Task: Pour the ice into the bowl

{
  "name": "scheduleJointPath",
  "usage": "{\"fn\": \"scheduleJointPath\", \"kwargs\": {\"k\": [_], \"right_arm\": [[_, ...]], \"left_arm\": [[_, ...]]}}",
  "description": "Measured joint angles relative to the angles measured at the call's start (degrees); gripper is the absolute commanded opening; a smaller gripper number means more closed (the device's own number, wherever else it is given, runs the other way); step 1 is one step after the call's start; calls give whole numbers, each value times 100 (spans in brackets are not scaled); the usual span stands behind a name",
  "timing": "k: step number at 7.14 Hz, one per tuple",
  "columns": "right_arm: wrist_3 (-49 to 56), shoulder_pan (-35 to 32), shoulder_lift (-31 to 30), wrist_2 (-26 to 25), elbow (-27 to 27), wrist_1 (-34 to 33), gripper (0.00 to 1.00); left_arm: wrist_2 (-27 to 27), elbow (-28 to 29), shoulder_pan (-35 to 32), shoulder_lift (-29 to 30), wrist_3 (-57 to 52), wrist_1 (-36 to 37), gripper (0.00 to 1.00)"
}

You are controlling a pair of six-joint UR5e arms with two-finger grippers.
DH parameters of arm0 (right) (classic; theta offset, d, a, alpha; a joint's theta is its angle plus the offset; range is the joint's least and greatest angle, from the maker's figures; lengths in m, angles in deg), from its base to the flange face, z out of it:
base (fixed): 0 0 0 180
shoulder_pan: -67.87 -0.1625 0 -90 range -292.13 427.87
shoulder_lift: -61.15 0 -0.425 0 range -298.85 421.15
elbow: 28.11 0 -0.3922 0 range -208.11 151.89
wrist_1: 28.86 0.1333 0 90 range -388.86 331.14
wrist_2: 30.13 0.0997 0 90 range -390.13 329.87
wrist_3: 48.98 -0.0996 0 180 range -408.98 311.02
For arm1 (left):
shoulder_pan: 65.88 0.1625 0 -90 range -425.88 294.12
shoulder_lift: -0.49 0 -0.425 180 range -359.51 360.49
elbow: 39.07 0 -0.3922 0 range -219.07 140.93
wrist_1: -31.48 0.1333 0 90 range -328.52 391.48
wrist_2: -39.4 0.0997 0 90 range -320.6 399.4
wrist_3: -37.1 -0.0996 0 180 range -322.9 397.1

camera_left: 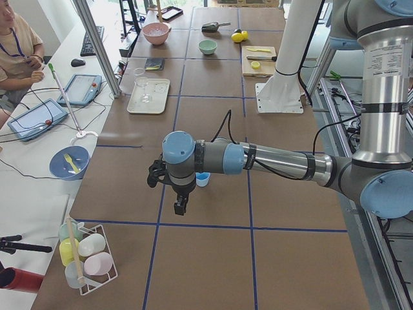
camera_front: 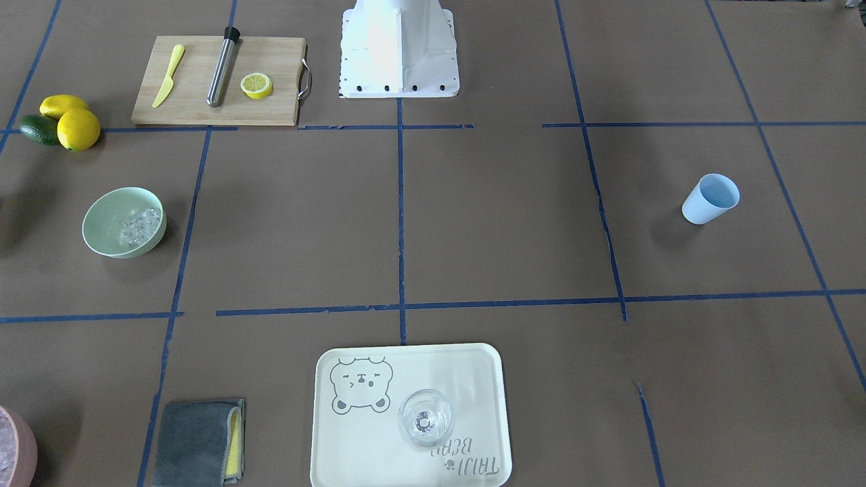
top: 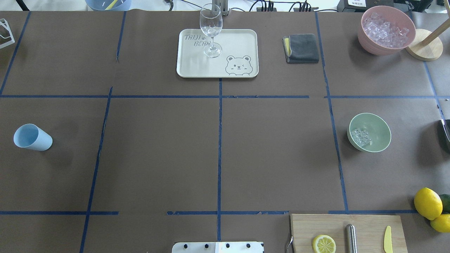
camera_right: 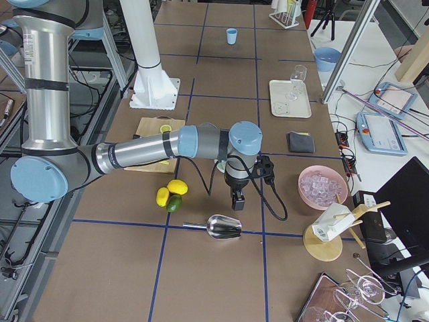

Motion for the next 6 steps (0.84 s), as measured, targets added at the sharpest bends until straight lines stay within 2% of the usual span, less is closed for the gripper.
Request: {"fn": "scheduleJointPath", "kwargs": {"k": [3, 5, 6], "right_arm": [[-220, -7, -60, 118, 159, 1, 100], [-225, -3, -48, 157, -213, 161, 100], [-223, 0, -42, 144, -525, 535, 100]], "left_arm": [[9, 36, 7, 111, 3, 1, 100], [10, 149, 12, 231, 3, 3, 100], [10, 172, 16, 267, 2, 5, 100]]}}
